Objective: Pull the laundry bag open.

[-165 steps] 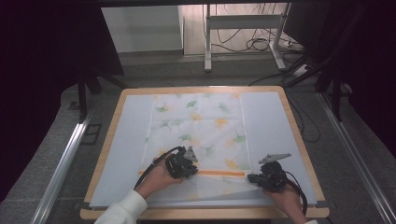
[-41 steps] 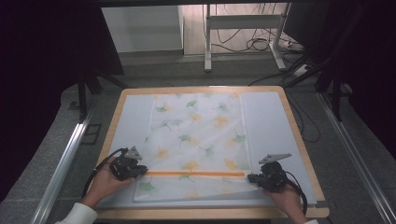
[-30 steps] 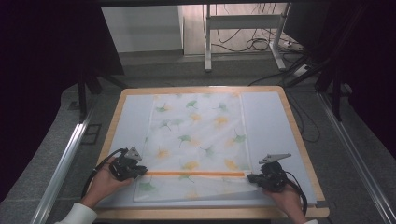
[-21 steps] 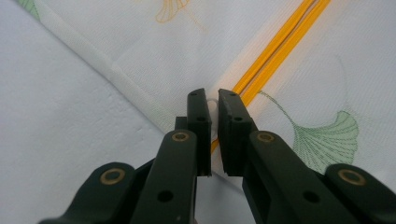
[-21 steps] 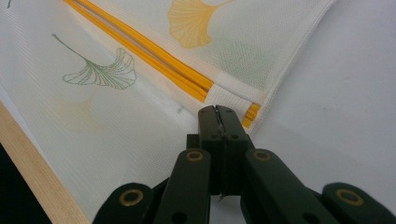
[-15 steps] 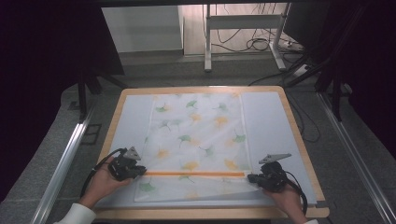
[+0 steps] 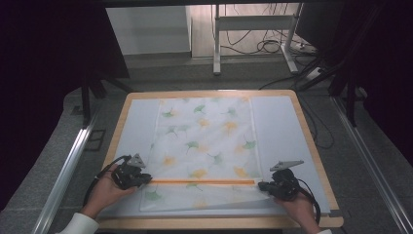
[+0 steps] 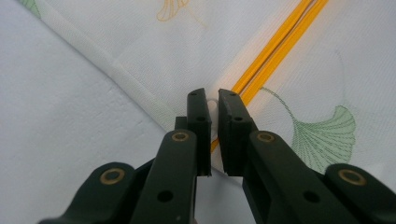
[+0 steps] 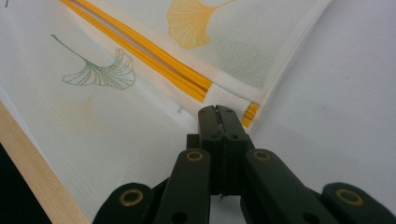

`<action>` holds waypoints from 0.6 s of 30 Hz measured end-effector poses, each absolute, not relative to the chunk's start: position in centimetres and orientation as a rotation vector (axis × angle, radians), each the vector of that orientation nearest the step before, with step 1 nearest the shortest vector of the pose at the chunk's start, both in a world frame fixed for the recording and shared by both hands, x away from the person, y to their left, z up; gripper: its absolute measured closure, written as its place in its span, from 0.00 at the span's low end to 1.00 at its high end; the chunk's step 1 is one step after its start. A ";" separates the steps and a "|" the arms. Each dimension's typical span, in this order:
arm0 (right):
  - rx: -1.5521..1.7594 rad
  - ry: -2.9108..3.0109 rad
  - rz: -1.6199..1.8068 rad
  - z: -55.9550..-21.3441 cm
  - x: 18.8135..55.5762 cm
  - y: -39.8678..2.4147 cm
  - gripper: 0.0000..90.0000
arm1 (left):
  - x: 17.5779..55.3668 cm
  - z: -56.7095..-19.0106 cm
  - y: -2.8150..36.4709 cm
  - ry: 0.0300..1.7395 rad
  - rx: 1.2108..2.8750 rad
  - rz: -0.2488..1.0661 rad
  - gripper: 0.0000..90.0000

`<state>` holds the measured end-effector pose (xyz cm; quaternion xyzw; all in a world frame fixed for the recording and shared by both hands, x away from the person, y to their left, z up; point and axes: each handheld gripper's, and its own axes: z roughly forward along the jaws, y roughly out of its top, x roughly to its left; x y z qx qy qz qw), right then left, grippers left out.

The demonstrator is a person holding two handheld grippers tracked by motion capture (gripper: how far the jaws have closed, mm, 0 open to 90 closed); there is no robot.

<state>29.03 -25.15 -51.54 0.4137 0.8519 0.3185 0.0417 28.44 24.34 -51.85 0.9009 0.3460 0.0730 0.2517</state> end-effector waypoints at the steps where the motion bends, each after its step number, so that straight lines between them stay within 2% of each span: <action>1: 1.266 2.609 0.975 -51.5 29.0 -25.2 1.00 | 28.4 -51.9 24.4 0.945 2.447 0.195 0.94; 14: 1.260 2.607 0.975 -51.5 29.0 -25.1 1.00 | 28.2 -52.1 24.1 0.924 2.442 0.234 0.93; 18: 1.254 2.605 0.970 -51.5 29.0 -25.1 1.00 | 28.1 -52.1 24.0 0.930 2.429 0.251 0.90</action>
